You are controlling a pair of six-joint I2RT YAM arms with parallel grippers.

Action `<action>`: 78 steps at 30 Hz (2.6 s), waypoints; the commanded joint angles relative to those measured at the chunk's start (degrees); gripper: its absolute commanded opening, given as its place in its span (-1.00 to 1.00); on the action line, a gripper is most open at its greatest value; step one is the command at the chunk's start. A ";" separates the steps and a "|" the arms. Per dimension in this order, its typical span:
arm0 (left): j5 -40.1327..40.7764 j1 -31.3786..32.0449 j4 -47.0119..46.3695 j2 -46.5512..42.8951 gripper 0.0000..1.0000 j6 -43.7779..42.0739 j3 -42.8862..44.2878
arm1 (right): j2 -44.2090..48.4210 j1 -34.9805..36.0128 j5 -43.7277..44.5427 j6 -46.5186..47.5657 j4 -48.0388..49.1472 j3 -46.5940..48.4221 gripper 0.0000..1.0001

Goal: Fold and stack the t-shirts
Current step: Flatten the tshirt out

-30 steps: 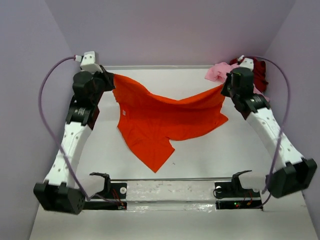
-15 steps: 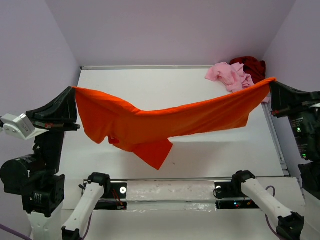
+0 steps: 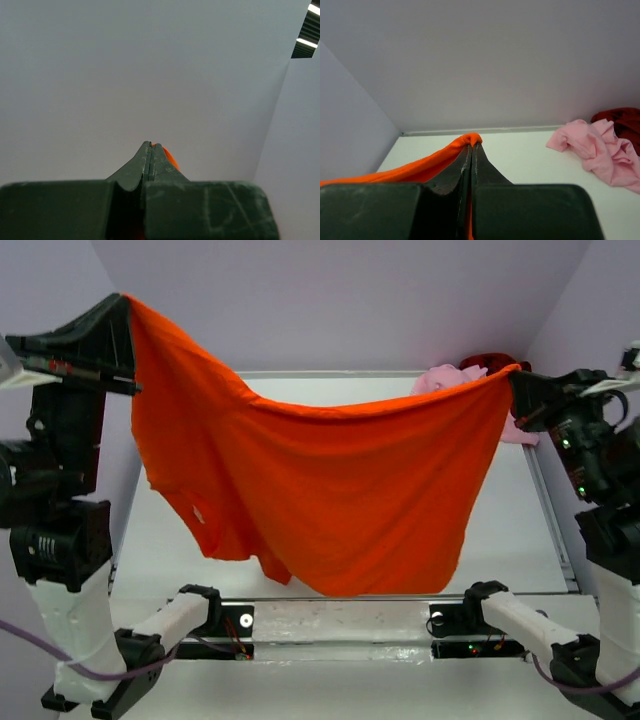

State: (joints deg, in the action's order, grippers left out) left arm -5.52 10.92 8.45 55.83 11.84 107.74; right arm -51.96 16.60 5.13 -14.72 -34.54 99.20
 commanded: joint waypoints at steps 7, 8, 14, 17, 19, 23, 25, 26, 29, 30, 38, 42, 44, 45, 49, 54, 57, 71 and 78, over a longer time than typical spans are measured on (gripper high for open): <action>-1.78 1.65 -0.45 11.32 -1.00 -1.90 14.69 | 0.37 0.19 0.32 1.01 5.01 -6.82 -1.00; -1.60 1.74 -0.54 11.14 -1.00 -1.90 14.69 | 1.07 0.19 0.24 1.01 5.01 -6.82 -1.00; -1.25 4.20 0.43 7.45 -1.00 -2.87 11.62 | 6.34 0.19 -0.29 1.28 2.21 -9.64 -1.00; -0.90 4.90 0.96 3.34 -1.00 -2.69 8.55 | 9.15 0.19 -0.82 0.57 0.01 -9.29 -1.00; -0.11 5.16 1.39 1.48 -1.00 -3.04 6.44 | 10.47 0.19 -0.91 0.31 -1.92 -8.50 -1.00; 0.33 5.78 2.01 -2.39 -1.00 -3.31 4.23 | 12.67 0.19 -1.34 -0.48 -4.82 -6.57 -1.00; -0.01 6.04 2.10 -2.57 -1.00 -2.35 5.02 | 12.85 0.19 -2.31 -1.01 -5.71 -6.03 -1.00; -0.54 6.05 1.93 -2.22 -1.00 -2.00 5.54 | 12.94 0.19 -2.75 -1.36 -5.97 -6.03 -1.00; -2.12 6.13 1.57 -0.91 -1.00 -0.06 8.26 | 13.12 0.19 -2.84 -1.63 -6.06 -6.73 -1.00; -2.13 6.31 1.05 0.14 -1.00 0.29 9.32 | 13.12 0.19 -2.75 -1.63 -5.71 -7.61 -1.00; 2.95 7.98 2.45 16.03 -1.00 -1.46 15.13 | 6.54 0.19 3.30 -3.99 0.60 -13.40 -1.00; 1.67 4.49 -0.43 22.72 -1.00 -2.43 10.92 | -0.65 0.19 8.22 -5.58 6.15 -17.63 -1.00; 0.87 2.89 -2.29 25.01 -1.00 -2.26 6.98 | -3.92 0.19 11.64 -5.67 11.22 -19.73 -1.00; 0.25 1.14 -5.51 26.77 -1.00 -1.47 5.04 | -7.85 0.19 12.53 -5.23 12.65 -21.14 -1.00; -1.33 -2.55 -10.53 33.26 -1.00 -1.72 -0.94 | -19.97 0.19 17.63 -4.45 19.23 -20.80 -1.00; -1.60 -5.90 -19.49 44.35 -1.00 -1.90 -5.24 | -36.25 -0.34 24.40 -1.80 25.93 -18.43 -1.00; 0.77 -6.43 -24.61 50.85 -1.00 -1.73 -8.34 | -46.89 -0.86 25.99 -2.15 27.69 -14.05 -1.00; -3.45 -6.96 -24.18 68.89 -1.00 -3.66 -0.86 | -72.22 -1.40 26.16 2.41 29.45 1.79 -1.00; -3.97 -6.96 -23.65 62.48 -1.00 -2.78 -7.89 | -67.49 -1.92 26.08 4.08 26.64 -0.49 -1.00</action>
State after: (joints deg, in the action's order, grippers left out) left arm -8.62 4.10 -12.25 126.02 8.60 102.96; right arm -125.23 15.16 30.11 -12.34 -9.47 97.78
